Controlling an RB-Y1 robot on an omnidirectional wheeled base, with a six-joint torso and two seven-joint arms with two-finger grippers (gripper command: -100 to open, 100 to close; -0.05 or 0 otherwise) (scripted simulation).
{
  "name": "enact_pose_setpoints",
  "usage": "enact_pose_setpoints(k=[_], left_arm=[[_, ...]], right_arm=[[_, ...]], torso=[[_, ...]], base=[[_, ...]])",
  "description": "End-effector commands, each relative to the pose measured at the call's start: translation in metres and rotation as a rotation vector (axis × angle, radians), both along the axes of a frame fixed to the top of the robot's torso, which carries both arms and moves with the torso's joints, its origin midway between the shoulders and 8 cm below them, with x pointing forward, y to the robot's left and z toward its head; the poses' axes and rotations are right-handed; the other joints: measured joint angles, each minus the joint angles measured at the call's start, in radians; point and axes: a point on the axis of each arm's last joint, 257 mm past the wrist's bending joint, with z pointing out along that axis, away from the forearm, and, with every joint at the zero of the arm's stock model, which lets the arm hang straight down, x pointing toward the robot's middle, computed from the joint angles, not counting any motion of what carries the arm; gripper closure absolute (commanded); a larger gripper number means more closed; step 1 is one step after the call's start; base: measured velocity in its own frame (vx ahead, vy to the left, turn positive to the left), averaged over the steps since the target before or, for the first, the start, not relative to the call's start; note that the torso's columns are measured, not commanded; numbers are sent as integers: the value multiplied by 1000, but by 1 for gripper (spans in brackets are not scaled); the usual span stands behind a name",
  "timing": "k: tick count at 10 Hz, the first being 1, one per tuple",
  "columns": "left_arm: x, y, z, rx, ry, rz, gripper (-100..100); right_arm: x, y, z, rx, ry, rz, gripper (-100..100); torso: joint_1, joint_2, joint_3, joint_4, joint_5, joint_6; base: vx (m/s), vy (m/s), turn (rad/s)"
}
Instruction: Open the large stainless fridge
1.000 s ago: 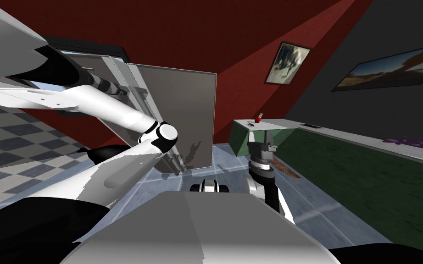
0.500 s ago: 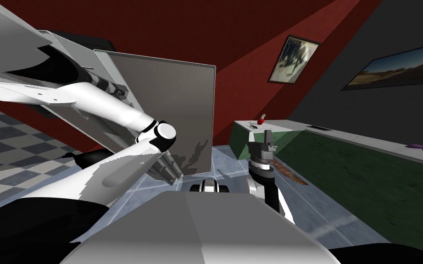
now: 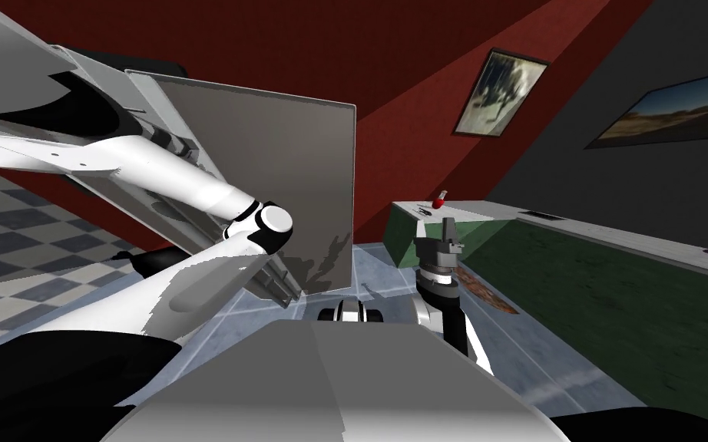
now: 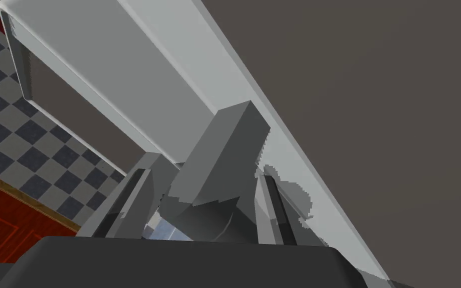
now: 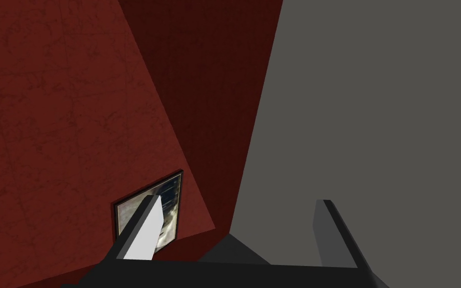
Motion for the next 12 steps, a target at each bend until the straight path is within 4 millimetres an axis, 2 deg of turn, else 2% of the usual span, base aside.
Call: enact_pose_setpoints(k=[1, 7, 8, 9, 12], left_arm=[[-18, 13, -1, -4, 3, 67, 100], [-66, 43, 2, -4, 5, 233, 100], [-58, 39, 0, -7, 7, 214, 100], [-71, 48, -4, -16, 12, 269, 100], [-108, 68, -4, -21, 14, 422, 100]], right_arm=[[0, 0, 0, 0, 0, 0, 0], [0, 0, 0, 0, 0, 0, 0], [0, 0, 0, 0, 0, 0, 0], [0, 0, 0, 0, 0, 0, 0], [0, 0, 0, 0, 0, 0, 0]], torso=[[0, -2, -2, -1, -1, 2], [1, -5, -6, 0, -4, 3], [0, -3, -5, 0, -4, 3], [5, -6, -7, 0, -5, 5], [-4, -7, -6, -3, -3, 4]], base=[[-24, -214, 110], [-46, -210, 114], [-44, -97, 44], [-41, -88, -80], [-54, -190, -97]])
